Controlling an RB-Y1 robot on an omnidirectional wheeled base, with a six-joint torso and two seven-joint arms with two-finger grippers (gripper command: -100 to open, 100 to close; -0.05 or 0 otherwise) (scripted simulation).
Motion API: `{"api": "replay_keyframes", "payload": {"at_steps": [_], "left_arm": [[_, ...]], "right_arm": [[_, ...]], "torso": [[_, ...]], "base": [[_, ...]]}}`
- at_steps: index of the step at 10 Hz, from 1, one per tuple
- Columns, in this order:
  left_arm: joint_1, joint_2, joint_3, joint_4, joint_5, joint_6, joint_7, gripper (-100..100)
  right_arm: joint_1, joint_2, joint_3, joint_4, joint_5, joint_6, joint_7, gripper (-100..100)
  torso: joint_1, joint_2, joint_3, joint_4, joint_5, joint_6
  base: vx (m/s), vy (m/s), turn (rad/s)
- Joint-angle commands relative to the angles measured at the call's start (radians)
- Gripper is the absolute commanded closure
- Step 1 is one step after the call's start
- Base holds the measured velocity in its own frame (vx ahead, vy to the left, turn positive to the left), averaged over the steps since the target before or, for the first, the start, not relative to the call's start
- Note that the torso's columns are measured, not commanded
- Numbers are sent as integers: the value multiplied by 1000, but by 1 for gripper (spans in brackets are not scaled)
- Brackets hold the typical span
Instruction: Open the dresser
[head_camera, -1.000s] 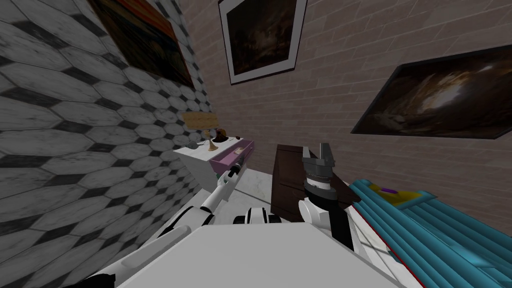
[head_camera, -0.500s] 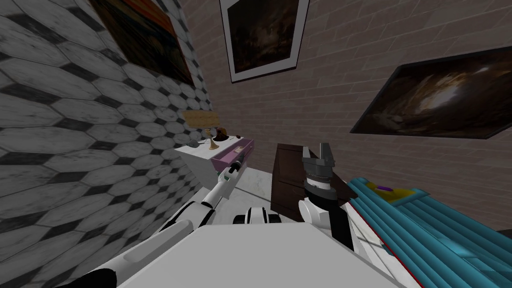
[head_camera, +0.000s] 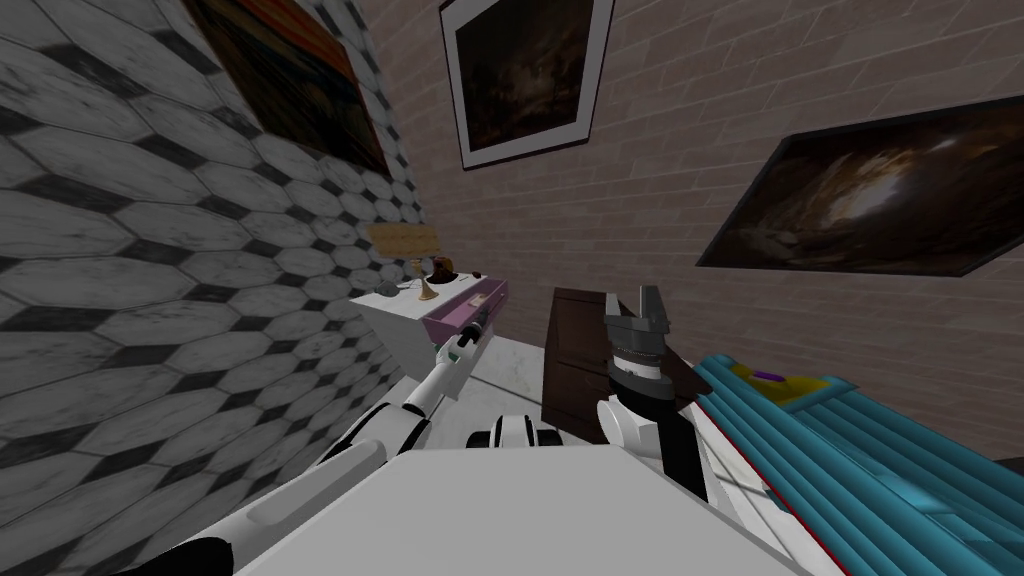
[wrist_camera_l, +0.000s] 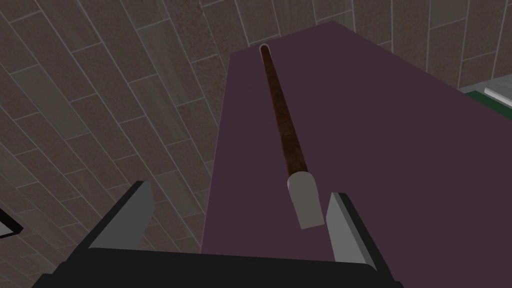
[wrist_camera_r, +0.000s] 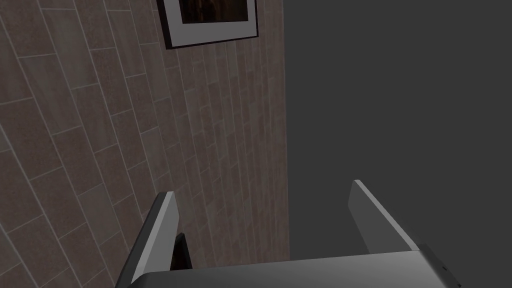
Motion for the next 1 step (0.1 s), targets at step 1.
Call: {"api": "replay_keyframes", "payload": {"at_steps": [1], "left_arm": [[0, 0, 0, 0, 0, 0, 0, 0]], "right_arm": [[0, 0, 0, 0, 0, 0, 0, 0]], "torso": [[0, -1, -1, -1, 0, 0]], "base": [[0, 0, 0]]}}
